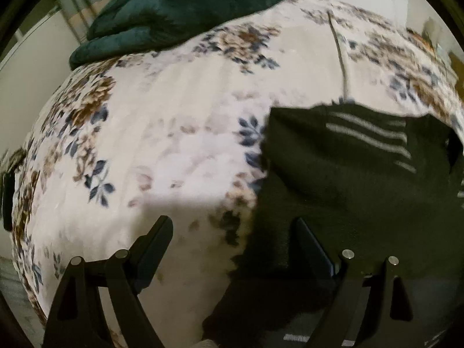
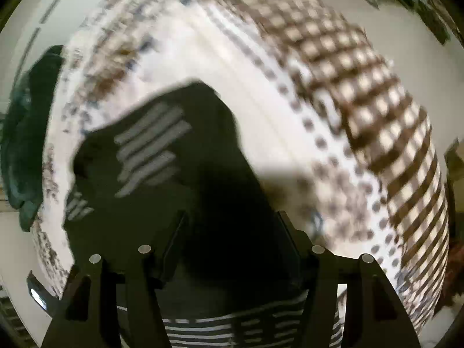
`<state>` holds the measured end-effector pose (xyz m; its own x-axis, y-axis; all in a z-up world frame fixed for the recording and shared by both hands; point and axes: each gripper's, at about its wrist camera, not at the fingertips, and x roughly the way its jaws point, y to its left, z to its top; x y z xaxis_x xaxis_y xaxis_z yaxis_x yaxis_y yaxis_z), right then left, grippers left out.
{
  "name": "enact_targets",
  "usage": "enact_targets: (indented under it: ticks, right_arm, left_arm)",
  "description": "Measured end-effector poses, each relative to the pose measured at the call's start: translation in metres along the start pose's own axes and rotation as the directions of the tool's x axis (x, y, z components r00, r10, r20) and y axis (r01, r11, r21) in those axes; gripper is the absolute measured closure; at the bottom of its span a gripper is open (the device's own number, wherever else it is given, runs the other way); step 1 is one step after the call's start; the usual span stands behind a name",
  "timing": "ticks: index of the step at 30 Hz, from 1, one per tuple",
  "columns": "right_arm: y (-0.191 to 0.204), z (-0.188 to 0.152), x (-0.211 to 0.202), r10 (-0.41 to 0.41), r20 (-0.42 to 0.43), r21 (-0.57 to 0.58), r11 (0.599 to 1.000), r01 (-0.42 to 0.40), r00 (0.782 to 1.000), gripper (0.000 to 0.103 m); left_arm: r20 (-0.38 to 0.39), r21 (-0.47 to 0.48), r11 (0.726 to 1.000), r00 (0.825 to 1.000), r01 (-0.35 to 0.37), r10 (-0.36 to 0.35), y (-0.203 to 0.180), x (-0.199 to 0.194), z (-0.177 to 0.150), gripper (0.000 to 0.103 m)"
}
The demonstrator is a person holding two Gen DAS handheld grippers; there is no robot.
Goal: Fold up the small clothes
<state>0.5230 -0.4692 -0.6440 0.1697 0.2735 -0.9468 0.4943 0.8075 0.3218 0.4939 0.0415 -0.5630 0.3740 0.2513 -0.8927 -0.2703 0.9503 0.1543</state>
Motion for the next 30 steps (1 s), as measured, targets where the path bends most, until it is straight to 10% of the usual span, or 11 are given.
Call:
enact_targets:
  ticks: [2,4,6,14,17,22,30]
  right_arm:
    - [-0.006,-0.006,0.016,0.037,-0.047,0.021,0.999,-0.036,0.998,0.045]
    - [-0.002,-0.011,0.015,0.012,-0.024,-0.014,1.000,-0.012,1.000,0.085]
    - [-0.001,-0.015,0.008,-0.001,0.025,-0.018,1.000,0.002,1.000,0.094]
    - [-0.005,-0.011,0.009,-0.104,0.049,-0.009,0.994,0.104,0.993,0.095]
    - [-0.005,-0.009,0.008,-0.075,0.020,-0.006,0.997,0.076,0.997,0.084]
    - [-0.011,-0.027,-0.028,-0.025,0.043,-0.046,0.999,0.027,0.999,0.032]
    - [-0.075,-0.096,-0.087,0.025,-0.008,-0.113,0.993,-0.026,1.000,0.026]
  left_arm:
    - [-0.008,0.027,1.000,1.000,-0.006,0.006,-0.004,0.006,0.000,0.016]
    - [-0.007,0.035,0.999,1.000,-0.001,0.002,-0.003,0.008,0.001,0.016]
    - [-0.010,0.033,0.999,1.000,0.006,-0.006,-0.003,0.008,0.001,0.016]
    - [-0.024,0.036,0.999,1.000,0.021,-0.020,-0.002,0.010,0.000,0.016]
    - [-0.029,0.036,0.999,0.999,0.032,-0.031,0.002,0.003,0.001,0.016]
    - [0.005,0.032,0.997,0.998,0.065,-0.065,0.007,-0.029,-0.015,0.016]
    - [-0.012,0.094,0.985,0.990,0.142,-0.141,-0.027,-0.104,-0.094,0.016]
